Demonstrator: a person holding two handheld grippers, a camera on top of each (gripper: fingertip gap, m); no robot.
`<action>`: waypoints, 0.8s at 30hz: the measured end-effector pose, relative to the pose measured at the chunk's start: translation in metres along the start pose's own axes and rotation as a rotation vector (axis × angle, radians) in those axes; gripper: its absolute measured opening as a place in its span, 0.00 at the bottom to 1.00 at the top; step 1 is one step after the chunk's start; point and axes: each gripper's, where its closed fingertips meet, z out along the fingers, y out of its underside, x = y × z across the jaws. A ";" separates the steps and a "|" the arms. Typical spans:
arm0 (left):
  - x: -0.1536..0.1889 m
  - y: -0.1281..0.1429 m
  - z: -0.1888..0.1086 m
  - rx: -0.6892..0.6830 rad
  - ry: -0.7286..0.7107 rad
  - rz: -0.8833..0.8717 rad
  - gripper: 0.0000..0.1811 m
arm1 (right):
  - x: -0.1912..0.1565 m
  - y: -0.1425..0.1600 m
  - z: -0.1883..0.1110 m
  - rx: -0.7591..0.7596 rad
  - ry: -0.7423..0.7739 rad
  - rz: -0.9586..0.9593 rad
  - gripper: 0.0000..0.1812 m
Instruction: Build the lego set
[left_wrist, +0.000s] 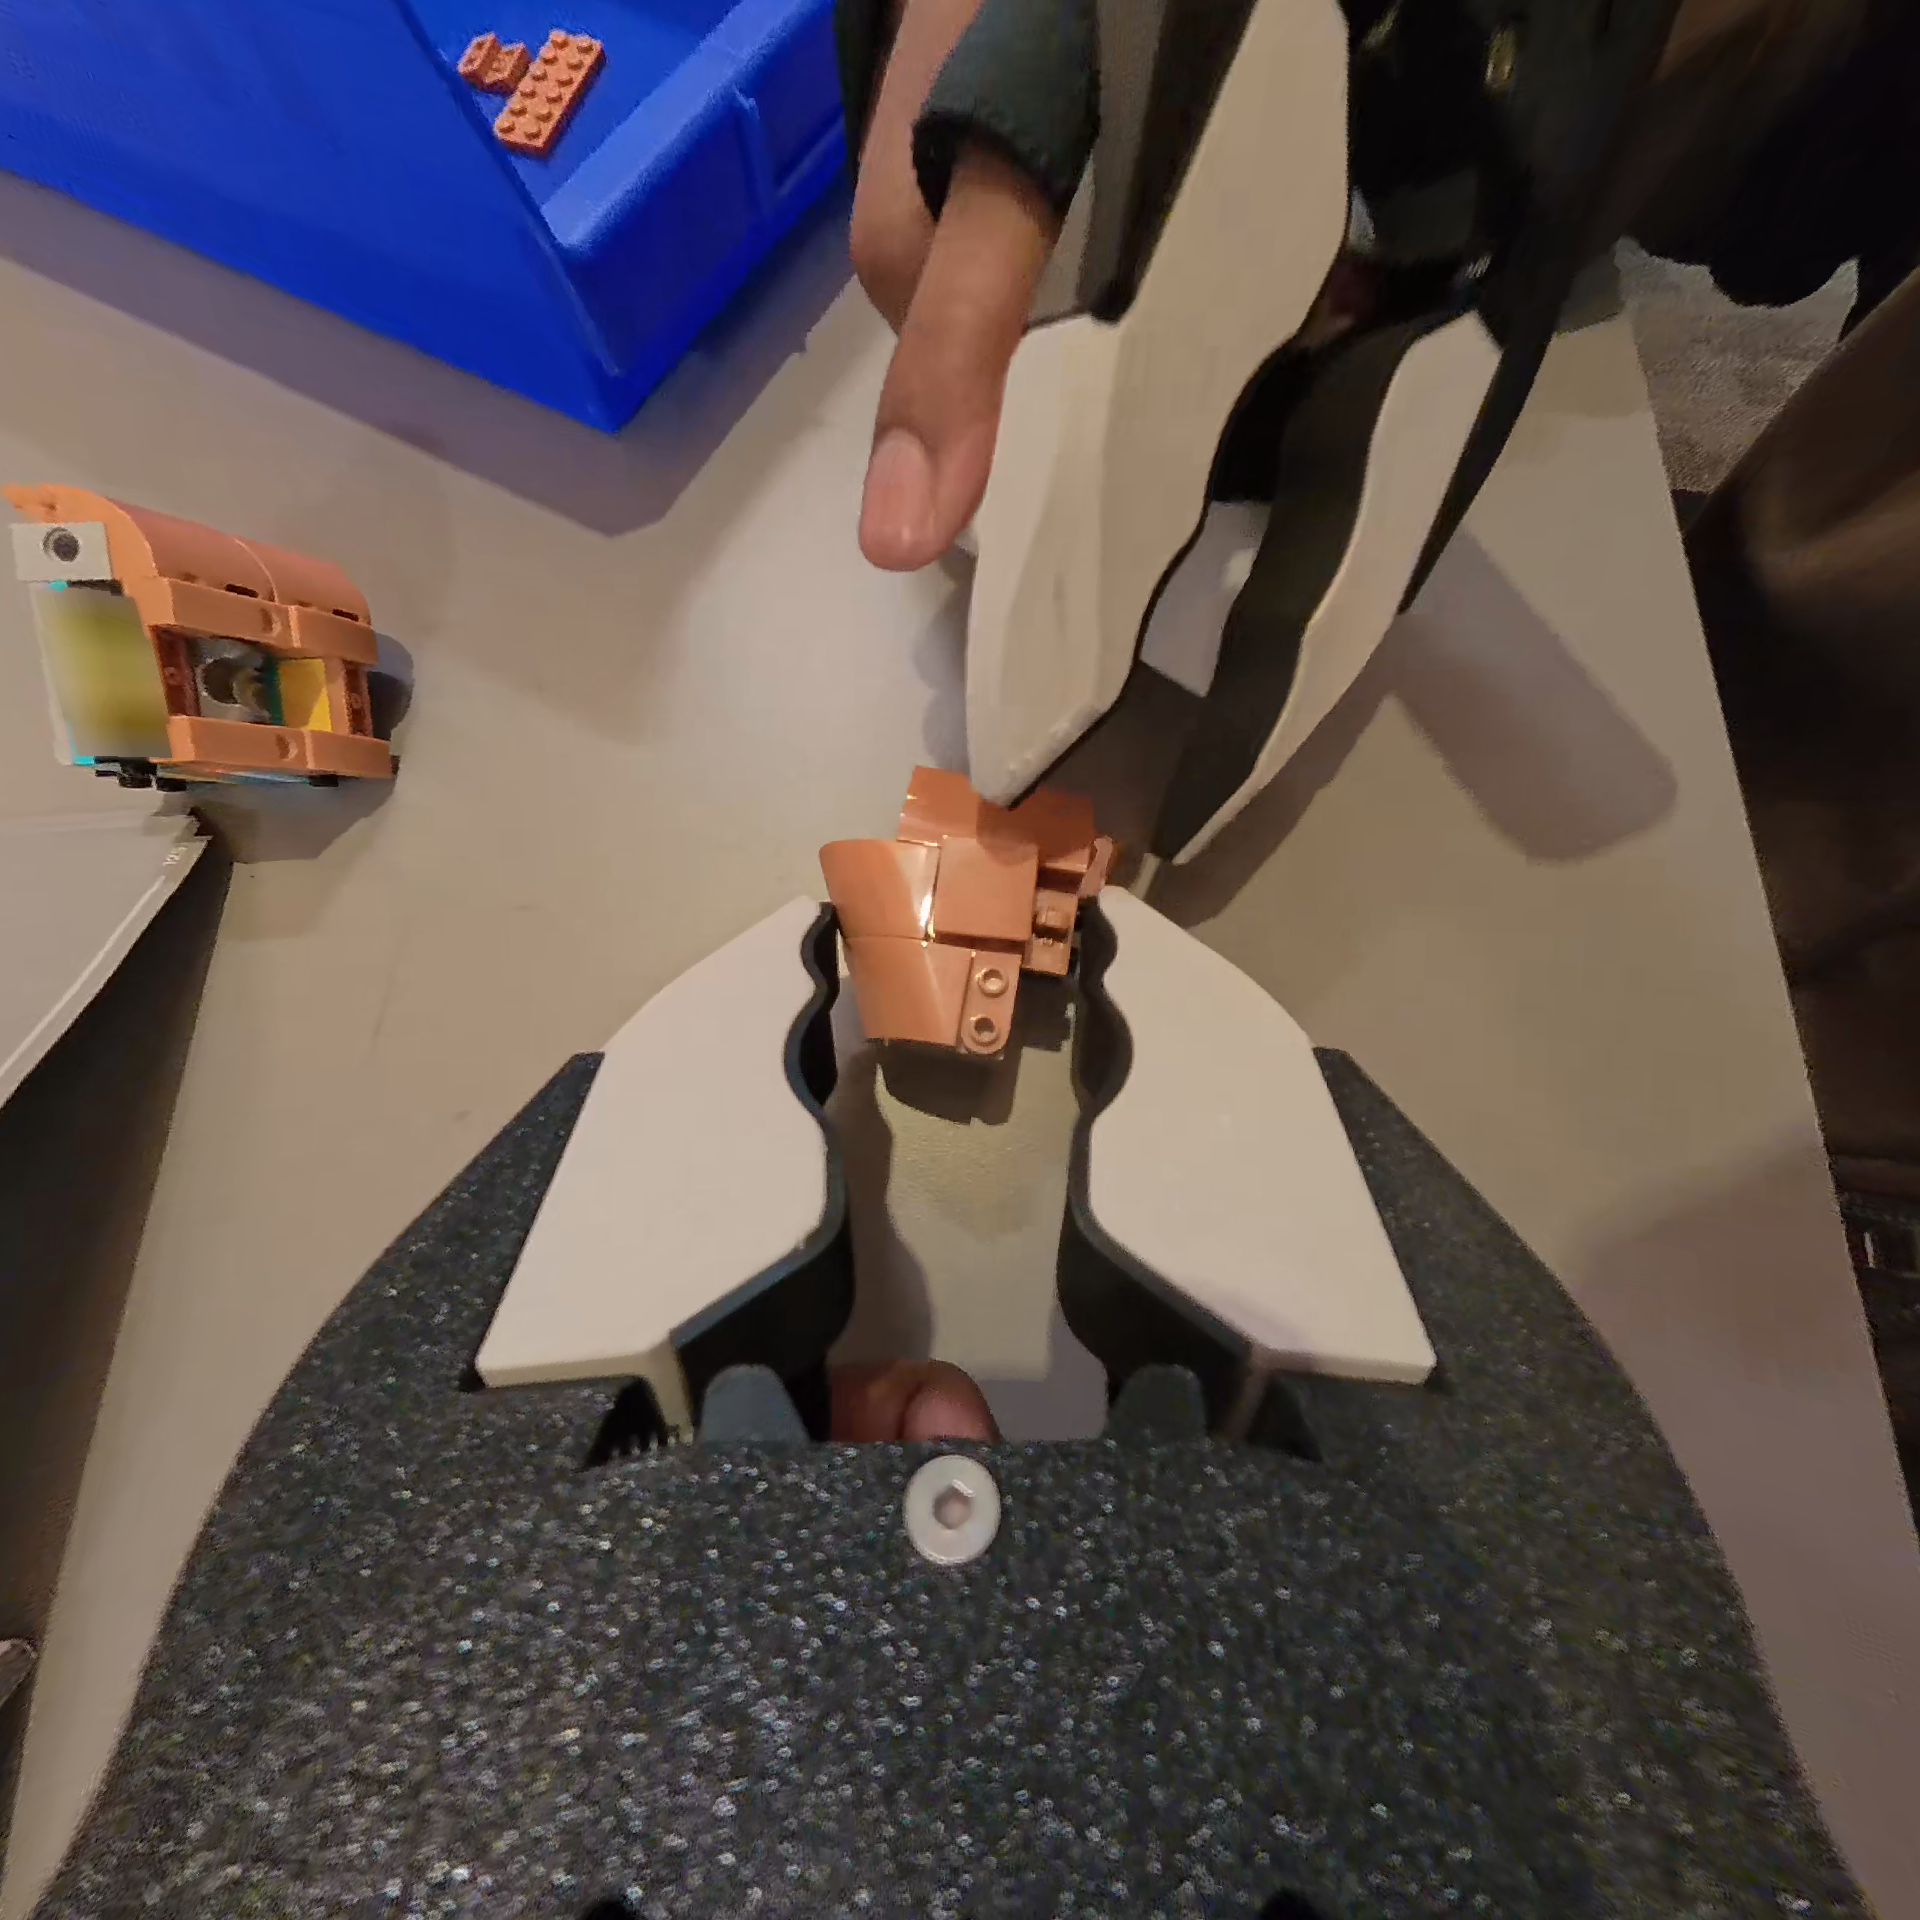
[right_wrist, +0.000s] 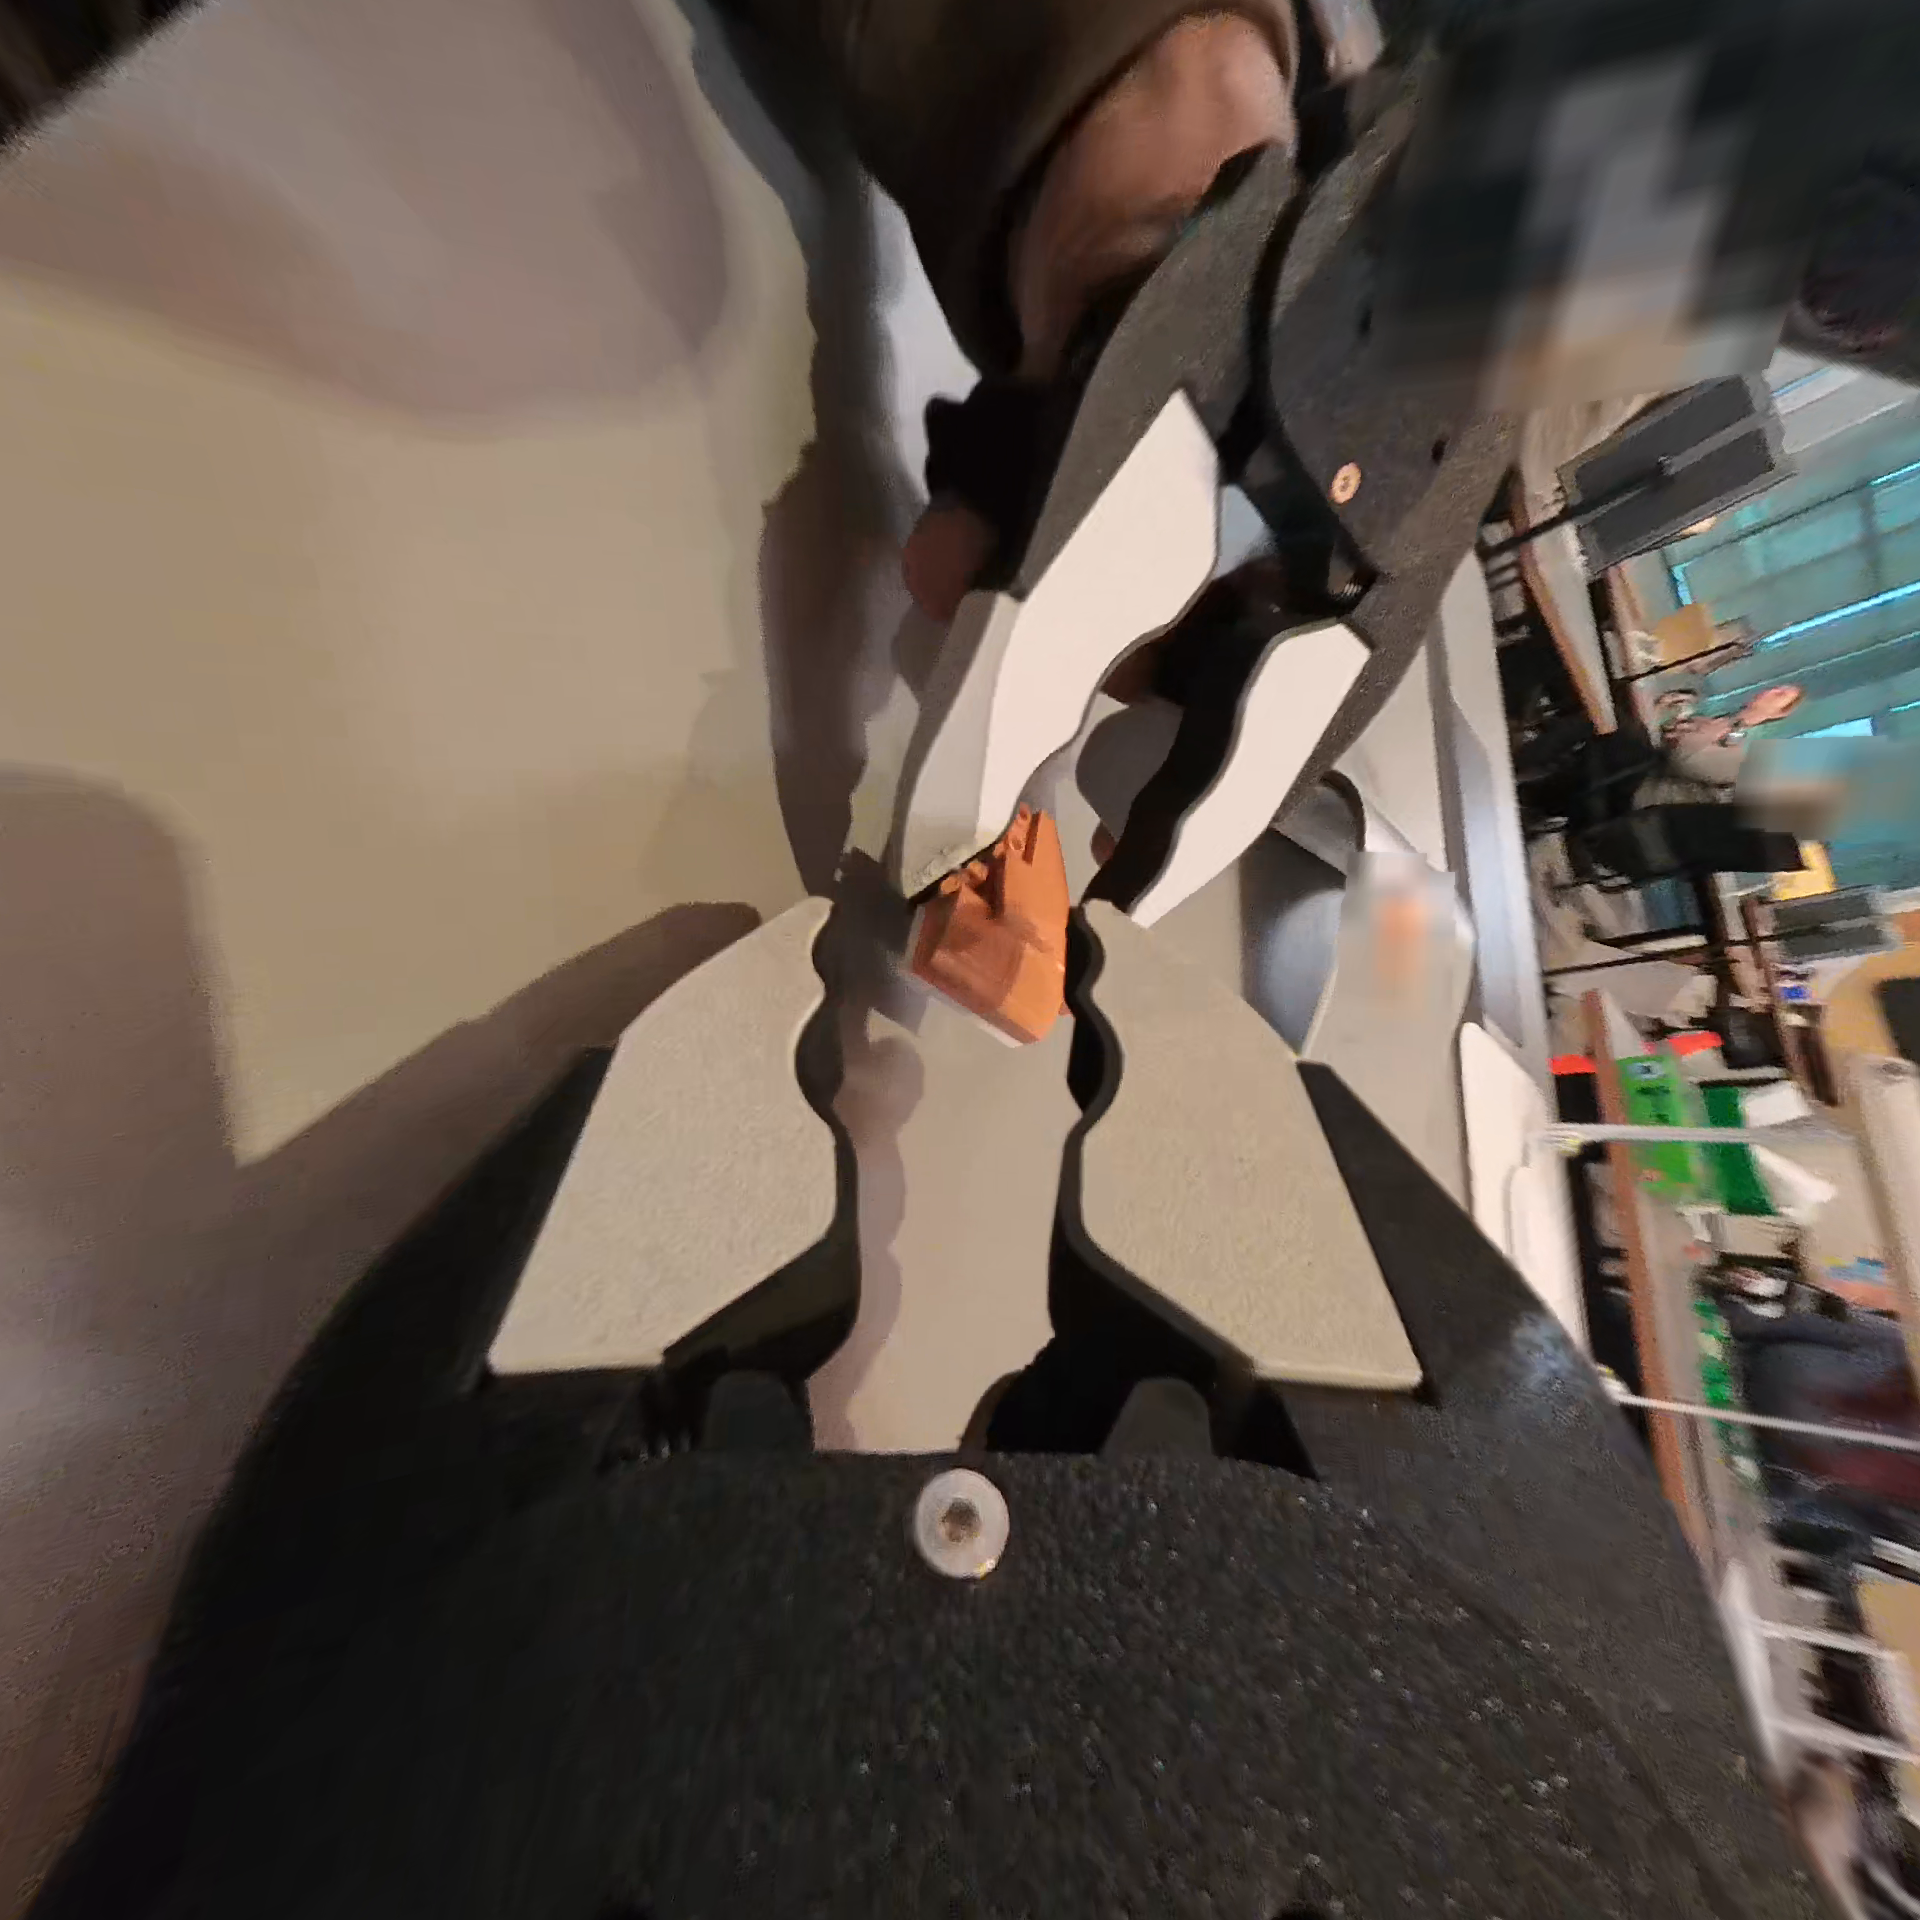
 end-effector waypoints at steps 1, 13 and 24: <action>0.000 -0.001 -0.001 0.002 0.002 0.000 0.25 | 0.000 0.002 0.002 -0.021 0.013 -0.027 0.23; 0.002 -0.004 -0.006 0.010 0.002 -0.003 0.25 | 0.005 0.003 0.012 -0.081 0.106 -0.170 0.21; 0.017 -0.011 -0.013 0.061 0.154 -0.098 0.25 | 0.009 -0.009 0.011 -0.033 0.158 -0.327 0.25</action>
